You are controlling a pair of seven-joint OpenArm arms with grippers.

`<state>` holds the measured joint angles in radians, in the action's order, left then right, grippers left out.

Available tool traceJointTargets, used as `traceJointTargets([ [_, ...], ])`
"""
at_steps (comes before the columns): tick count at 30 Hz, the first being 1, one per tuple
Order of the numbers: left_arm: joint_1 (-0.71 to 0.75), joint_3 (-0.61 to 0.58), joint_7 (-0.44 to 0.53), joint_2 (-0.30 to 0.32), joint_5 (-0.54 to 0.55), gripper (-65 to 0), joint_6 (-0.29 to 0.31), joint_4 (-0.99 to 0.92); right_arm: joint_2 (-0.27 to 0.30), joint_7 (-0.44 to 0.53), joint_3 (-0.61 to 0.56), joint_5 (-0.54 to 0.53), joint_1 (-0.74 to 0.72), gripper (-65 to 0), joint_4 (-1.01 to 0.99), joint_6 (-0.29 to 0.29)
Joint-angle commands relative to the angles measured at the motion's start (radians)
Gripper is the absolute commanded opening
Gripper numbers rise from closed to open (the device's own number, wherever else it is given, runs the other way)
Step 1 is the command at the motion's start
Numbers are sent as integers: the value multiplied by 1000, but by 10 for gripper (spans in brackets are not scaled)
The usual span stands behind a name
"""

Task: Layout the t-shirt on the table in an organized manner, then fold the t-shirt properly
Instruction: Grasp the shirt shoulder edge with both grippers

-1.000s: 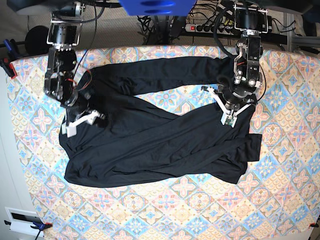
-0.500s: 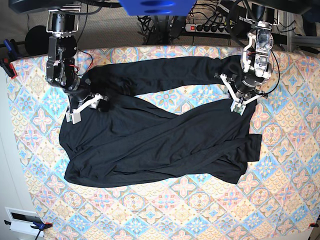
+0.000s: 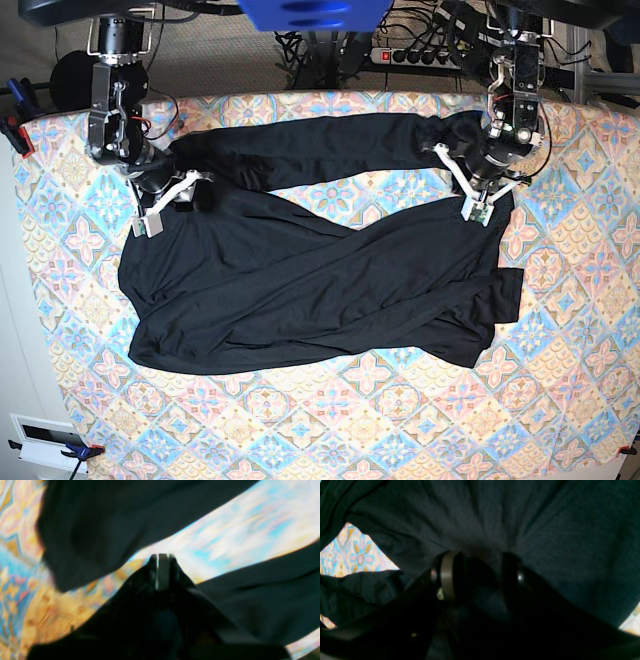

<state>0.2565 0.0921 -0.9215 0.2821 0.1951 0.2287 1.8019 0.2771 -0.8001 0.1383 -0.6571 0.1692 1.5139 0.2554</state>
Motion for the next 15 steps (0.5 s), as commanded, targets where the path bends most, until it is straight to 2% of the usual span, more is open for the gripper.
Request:
traceJointTargets([
  [1,-13,18,22,10,13,-643,-2,45,18,-72,4,70,16,-383,12,-40],
  [9,25,19,29,6,96,-643,-2,167,29,-80,137,70,71,-383,230,-40],
  [13,7,19,23,-44,126,-643,-2,169,29,-75,174,70,68,-379,221,-40],
  [15,7,18,23,-48,123,-643,-2,167,21,-81,232,61,63,-377,188,-40],
])
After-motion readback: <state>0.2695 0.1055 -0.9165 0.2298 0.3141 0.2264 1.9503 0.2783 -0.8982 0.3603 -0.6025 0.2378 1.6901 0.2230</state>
